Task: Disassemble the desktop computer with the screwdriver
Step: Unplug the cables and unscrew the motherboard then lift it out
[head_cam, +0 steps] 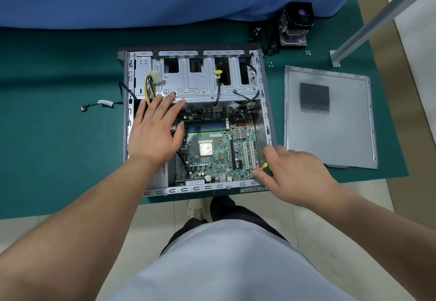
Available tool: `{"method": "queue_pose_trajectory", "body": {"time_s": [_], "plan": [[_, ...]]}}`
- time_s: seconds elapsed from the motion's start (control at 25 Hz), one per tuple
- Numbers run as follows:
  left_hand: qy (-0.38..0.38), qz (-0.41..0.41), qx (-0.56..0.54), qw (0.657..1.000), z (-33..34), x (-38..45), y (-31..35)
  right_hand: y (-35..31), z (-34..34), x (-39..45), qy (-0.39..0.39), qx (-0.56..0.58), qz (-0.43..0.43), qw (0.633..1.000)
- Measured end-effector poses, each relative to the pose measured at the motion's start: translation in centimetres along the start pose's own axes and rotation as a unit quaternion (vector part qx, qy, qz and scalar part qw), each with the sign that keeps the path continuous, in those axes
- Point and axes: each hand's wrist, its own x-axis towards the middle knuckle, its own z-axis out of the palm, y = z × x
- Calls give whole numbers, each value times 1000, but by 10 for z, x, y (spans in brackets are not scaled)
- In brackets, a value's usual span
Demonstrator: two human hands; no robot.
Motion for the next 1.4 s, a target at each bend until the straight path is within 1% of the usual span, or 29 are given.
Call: {"method": "queue_pose_trajectory", "body": {"time_s": [0.04, 0.12, 0.16, 0.2, 0.24, 0.32, 0.36, 0.4, 0.48, 0.52, 0.56, 0.68, 0.8, 0.88, 1.04, 1.2, 1.32, 1.4], "plan": [[0, -1, 1, 1000, 0, 0, 0, 1, 2, 1, -7, 13, -2, 1000], [-1, -1, 0, 1000, 0, 0, 0, 4, 5, 2, -31, 59, -51, 996], [-1, -1, -1, 1000, -1, 0, 0, 6, 4, 3, -53, 99, -68, 991], [-2, -2, -1, 1000, -1, 0, 0, 6, 3, 3, -76, 130, -68, 986], [-3, -2, -2, 1000, -2, 0, -1, 6, 3, 2, -81, 142, -50, 985], [-5, -2, -4, 1000, -2, 0, 0, 4, 4, 2, -51, 123, 5, 991], [-4, -2, -5, 1000, -2, 0, 0, 3, 3, 3, -44, 109, 10, 993], [-2, -2, -4, 1000, -2, 0, 1, 3, 3, 3, -41, 113, -6, 993], [-3, -3, -3, 1000, -2, 0, 1, 3, 1, 2, -59, 135, -58, 987], [-2, -3, -3, 1000, -2, 0, 1, 3, -1, 0, -67, 129, -70, 987], [-2, -2, -3, 1000, -3, 0, 1, 2, 1, -2, -62, 113, -66, 989], [1, -2, -5, 1000, -2, 0, 1, -4, 1, -4, -29, 79, 13, 996], [2, -2, -3, 1000, -2, 0, 1, -4, 5, -4, -9, 97, -22, 995], [2, -2, -4, 1000, -2, 0, 1, -4, 5, -6, -16, 127, -27, 991], [3, -1, -3, 1000, -1, 0, 1, -7, 6, -7, 13, 97, 15, 995], [6, -1, -3, 1000, 0, 0, 1, -6, 8, -9, 6, 139, -12, 990], [6, -1, -4, 1000, 0, 0, 0, -8, 5, -7, 22, 130, 38, 991], [7, -1, -6, 1000, 0, 0, 0, -10, 7, -6, 28, 111, 42, 993]]}}
